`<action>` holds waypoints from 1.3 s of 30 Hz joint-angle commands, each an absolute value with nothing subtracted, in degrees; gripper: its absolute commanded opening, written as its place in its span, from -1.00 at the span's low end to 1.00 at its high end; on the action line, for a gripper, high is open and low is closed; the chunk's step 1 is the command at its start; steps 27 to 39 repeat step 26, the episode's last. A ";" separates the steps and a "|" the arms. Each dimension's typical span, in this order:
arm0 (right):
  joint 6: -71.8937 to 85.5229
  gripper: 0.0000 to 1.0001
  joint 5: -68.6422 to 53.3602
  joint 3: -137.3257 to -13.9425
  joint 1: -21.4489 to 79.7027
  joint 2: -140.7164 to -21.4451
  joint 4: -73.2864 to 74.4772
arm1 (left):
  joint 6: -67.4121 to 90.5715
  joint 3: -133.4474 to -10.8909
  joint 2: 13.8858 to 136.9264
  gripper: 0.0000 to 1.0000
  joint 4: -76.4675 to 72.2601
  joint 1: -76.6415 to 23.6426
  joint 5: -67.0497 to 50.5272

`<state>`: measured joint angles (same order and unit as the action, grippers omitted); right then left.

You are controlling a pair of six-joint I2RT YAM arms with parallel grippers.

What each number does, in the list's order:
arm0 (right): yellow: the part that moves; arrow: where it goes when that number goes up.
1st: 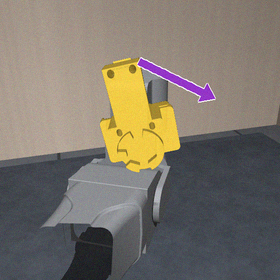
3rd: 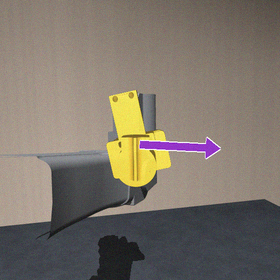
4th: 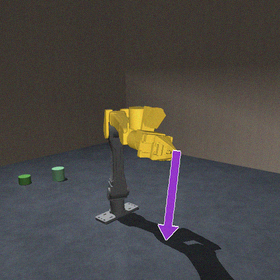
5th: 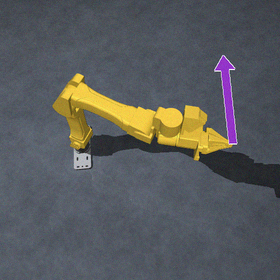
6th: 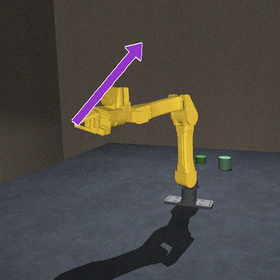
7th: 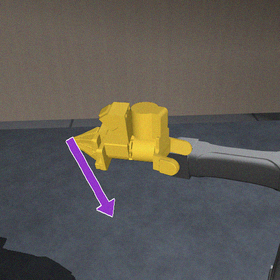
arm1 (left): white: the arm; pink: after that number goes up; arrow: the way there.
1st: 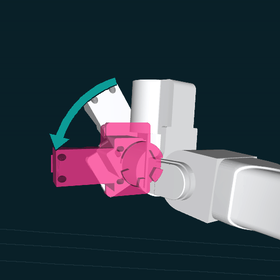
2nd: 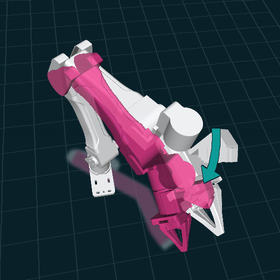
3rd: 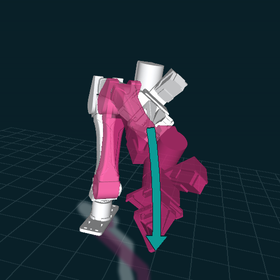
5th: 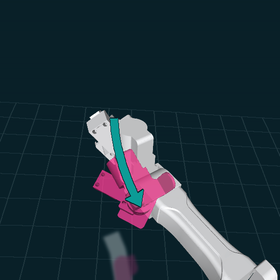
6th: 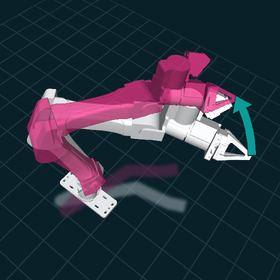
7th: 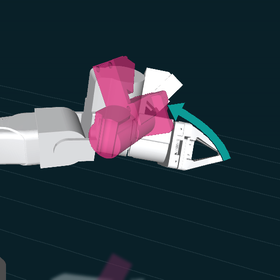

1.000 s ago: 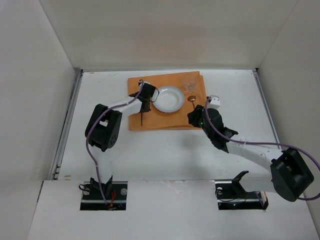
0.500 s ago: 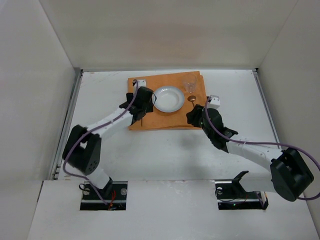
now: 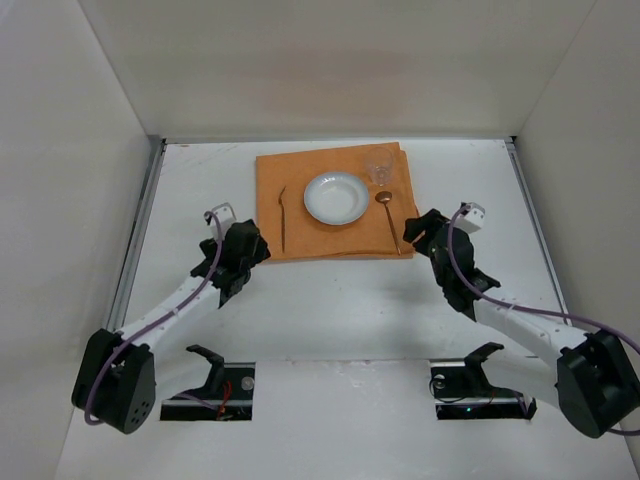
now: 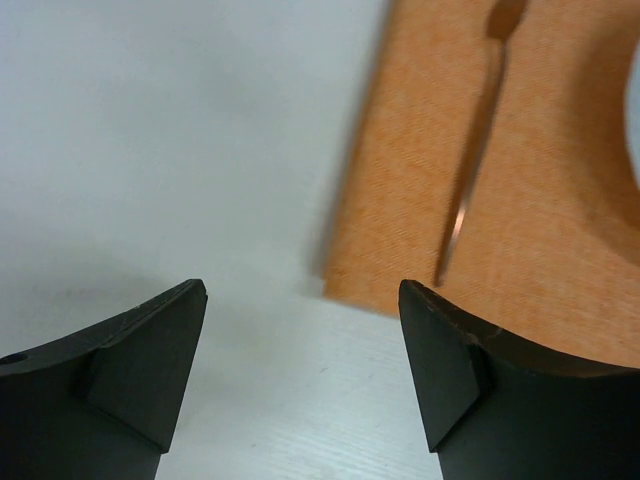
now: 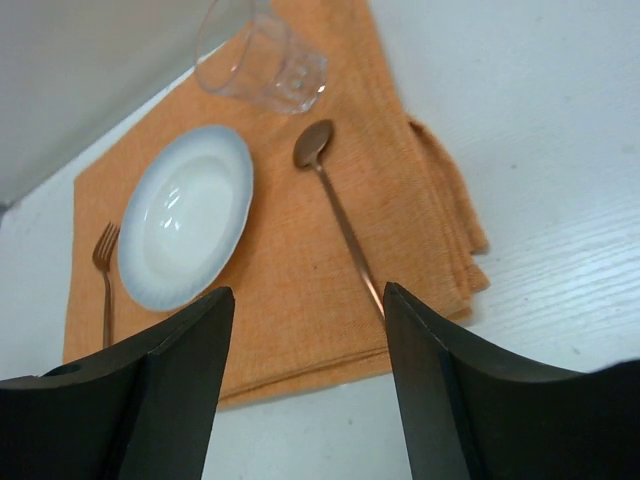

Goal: Set the dinner table for one person

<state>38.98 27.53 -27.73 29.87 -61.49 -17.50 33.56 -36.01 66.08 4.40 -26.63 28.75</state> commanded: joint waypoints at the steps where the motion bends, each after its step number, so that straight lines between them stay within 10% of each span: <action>1: 44.20 0.37 29.36 -26.02 27.38 -60.21 -21.62 | 38.93 -31.39 60.22 0.56 5.09 -24.48 29.53; 39: 50.36 0.46 29.97 -23.91 23.24 -60.73 -21.80 | 43.33 -27.15 54.31 0.63 8.00 -17.53 28.74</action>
